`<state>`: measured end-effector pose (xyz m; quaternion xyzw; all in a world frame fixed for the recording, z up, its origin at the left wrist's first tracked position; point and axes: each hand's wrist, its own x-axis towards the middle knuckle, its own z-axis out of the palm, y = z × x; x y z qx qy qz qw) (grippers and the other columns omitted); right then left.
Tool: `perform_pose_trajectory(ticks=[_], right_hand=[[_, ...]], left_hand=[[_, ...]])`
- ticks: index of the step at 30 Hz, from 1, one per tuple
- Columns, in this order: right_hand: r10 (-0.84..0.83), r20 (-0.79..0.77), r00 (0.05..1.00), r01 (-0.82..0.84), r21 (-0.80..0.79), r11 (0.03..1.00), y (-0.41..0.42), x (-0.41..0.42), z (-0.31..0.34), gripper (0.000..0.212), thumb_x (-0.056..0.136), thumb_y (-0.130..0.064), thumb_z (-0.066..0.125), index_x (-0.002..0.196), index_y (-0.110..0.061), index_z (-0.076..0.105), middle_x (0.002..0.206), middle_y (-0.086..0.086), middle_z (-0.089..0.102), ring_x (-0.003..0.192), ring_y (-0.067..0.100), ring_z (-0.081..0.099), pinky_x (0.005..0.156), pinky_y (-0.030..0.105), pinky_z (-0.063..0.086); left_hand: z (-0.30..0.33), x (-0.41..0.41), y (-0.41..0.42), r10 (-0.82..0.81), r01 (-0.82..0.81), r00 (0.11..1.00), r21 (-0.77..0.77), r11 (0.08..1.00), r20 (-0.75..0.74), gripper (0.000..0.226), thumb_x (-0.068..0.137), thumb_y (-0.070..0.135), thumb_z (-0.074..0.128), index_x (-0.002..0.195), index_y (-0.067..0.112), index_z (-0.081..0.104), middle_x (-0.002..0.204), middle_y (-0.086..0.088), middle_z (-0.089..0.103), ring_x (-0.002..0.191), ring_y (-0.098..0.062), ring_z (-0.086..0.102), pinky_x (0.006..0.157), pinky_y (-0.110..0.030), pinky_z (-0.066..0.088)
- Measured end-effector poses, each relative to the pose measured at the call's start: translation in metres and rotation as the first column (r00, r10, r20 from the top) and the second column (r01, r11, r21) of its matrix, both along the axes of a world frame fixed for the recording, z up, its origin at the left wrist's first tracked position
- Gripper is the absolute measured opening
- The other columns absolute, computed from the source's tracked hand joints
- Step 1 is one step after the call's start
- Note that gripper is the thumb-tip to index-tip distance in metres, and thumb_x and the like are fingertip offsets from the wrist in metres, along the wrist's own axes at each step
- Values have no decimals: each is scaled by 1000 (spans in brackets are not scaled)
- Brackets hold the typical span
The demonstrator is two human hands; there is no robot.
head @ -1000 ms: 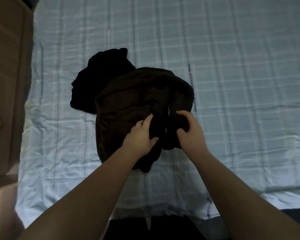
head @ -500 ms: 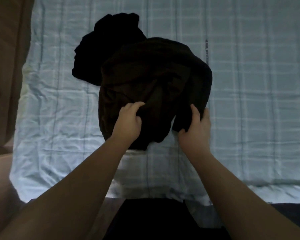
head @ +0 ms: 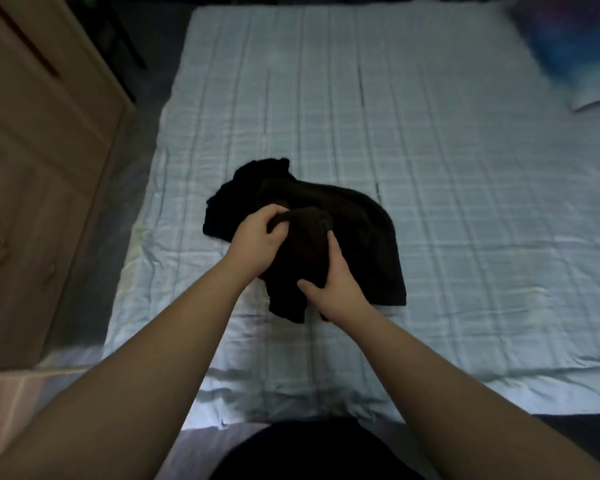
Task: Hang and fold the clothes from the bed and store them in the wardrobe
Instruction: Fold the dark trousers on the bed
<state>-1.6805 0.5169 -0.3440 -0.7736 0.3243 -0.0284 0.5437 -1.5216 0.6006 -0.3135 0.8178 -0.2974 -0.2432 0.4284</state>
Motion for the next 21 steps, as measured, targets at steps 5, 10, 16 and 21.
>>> perform_pose_trajectory(ticks=[5,10,16,21], right_hand=[[-126,21,992,126,-25,992,-17,-2,62,114,81,-34,78,158,-37,-6,159,-3,32,140,17,40,111,40,43],[-233,157,960,235,12,972,-32,-9,123,56,85,-17,71,136,-24,48,113,-13,63,110,13,63,78,20,50],[-278,320,906,224,195,955,-67,-15,178,40,83,-11,66,119,-26,62,105,2,74,96,17,73,86,45,61],[-363,337,869,253,328,910,-115,-27,191,31,88,-1,63,113,-19,65,105,9,74,95,25,74,84,49,61]], left_hand=[[83,1,-19,-43,49,997,-97,994,63,12,98,22,55,101,27,66,95,17,66,92,2,60,80,-17,46],[143,-12,-42,-40,59,995,-213,975,95,16,99,28,57,108,19,66,97,7,67,95,-10,64,83,-27,49],[179,-33,-56,-111,116,990,-66,991,84,43,96,39,60,134,21,49,114,8,60,105,-13,60,80,-24,44],[170,-55,-71,-96,103,980,-29,994,177,76,92,46,64,154,25,25,160,-3,24,141,-20,35,111,-32,33]])
